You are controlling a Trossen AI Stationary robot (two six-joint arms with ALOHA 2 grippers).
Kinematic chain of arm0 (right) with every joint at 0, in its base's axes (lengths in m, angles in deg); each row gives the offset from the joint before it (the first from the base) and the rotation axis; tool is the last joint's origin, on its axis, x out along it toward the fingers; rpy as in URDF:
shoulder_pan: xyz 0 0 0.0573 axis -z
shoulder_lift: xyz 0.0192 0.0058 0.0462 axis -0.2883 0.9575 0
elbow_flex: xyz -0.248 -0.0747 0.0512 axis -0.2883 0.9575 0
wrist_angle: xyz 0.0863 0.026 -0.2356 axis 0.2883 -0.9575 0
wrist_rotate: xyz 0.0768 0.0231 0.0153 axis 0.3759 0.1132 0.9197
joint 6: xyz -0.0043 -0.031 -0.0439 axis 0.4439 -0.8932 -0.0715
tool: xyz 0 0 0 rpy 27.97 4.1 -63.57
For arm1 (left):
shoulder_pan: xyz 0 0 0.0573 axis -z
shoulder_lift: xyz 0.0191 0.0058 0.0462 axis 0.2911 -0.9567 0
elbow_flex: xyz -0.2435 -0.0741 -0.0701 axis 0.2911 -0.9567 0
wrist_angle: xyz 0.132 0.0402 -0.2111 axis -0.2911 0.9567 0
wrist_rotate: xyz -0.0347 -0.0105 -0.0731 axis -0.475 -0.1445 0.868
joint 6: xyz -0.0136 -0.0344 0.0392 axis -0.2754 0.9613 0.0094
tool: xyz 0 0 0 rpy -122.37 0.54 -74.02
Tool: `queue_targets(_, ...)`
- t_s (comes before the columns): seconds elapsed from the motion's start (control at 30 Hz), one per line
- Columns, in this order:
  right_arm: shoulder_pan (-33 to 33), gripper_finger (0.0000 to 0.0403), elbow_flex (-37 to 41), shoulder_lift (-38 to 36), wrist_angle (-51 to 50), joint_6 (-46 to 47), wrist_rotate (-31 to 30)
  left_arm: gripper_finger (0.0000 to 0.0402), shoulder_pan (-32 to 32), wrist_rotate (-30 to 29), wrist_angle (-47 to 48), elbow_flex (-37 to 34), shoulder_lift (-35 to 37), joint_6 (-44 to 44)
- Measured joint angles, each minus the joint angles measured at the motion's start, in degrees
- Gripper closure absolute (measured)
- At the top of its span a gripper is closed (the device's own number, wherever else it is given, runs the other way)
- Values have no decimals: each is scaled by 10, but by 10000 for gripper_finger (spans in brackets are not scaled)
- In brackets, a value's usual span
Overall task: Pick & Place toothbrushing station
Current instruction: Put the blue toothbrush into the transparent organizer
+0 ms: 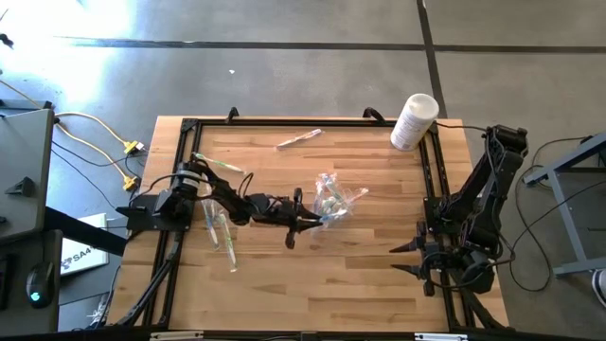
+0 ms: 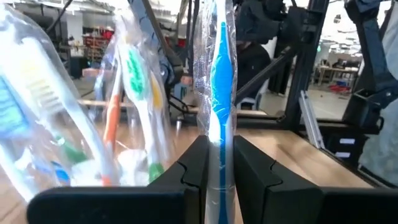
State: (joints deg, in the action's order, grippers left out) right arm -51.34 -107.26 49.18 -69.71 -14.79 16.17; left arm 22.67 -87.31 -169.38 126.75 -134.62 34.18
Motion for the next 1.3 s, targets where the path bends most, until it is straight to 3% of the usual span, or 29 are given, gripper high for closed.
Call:
queue_targets(1.0, 4, 247, 0, 0, 1, 0, -2, 354, -20, 3, -2, 4, -52, 50)
queue_targets(1.3, 4, 247, 0, 0, 1, 0, 3, 303, -20, 6, -1, 3, -52, 80)
